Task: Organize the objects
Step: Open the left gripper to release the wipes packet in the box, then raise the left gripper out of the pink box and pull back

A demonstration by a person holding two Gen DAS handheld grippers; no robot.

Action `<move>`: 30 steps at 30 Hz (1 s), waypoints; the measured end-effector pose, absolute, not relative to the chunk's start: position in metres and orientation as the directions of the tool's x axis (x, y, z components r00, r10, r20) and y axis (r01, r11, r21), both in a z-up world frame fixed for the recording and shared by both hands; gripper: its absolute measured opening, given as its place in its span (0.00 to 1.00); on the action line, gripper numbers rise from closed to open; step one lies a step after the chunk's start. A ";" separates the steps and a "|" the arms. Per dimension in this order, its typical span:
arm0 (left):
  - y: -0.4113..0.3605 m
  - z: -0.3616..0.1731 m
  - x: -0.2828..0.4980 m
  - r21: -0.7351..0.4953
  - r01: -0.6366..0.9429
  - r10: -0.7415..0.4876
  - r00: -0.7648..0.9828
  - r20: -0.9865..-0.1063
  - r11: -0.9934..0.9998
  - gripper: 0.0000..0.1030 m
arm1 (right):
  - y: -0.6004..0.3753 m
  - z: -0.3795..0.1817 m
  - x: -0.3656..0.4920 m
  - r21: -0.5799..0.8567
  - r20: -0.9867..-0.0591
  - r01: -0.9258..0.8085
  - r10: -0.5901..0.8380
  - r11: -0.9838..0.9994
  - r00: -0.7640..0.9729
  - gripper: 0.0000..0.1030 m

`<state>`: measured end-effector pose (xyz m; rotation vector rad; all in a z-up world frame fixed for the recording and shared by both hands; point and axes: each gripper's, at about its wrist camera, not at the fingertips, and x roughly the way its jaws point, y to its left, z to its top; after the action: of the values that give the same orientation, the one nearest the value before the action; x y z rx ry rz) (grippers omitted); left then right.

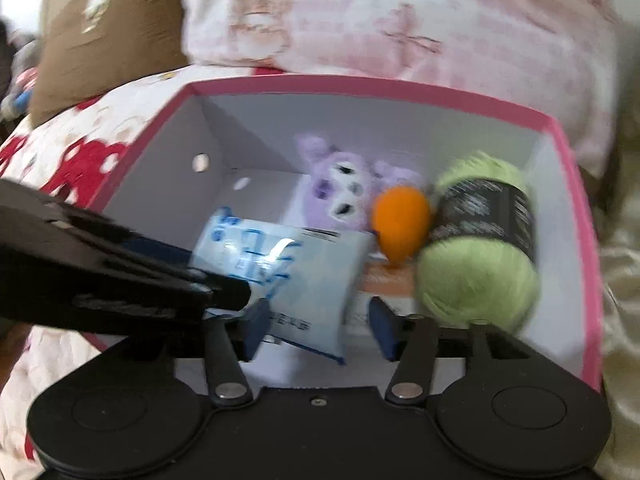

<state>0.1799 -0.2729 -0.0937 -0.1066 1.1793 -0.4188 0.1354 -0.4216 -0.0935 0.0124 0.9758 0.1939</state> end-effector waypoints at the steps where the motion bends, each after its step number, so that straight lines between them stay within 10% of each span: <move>1: -0.272 -0.092 0.179 -0.302 0.260 -0.376 0.315 -0.871 0.917 0.55 | -0.423 -0.091 0.131 0.107 -0.812 -0.143 0.170 0.984 0.558 0.62; 30: -0.192 0.018 0.090 -0.278 0.281 -0.381 0.440 -0.813 0.919 0.63 | -0.375 0.002 0.036 0.159 -0.718 -0.191 0.246 0.969 0.652 0.62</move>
<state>0.0897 -0.1924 0.0179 -0.1071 1.0373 -0.4117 0.0362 -0.3748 0.0018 0.0716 0.8248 0.2483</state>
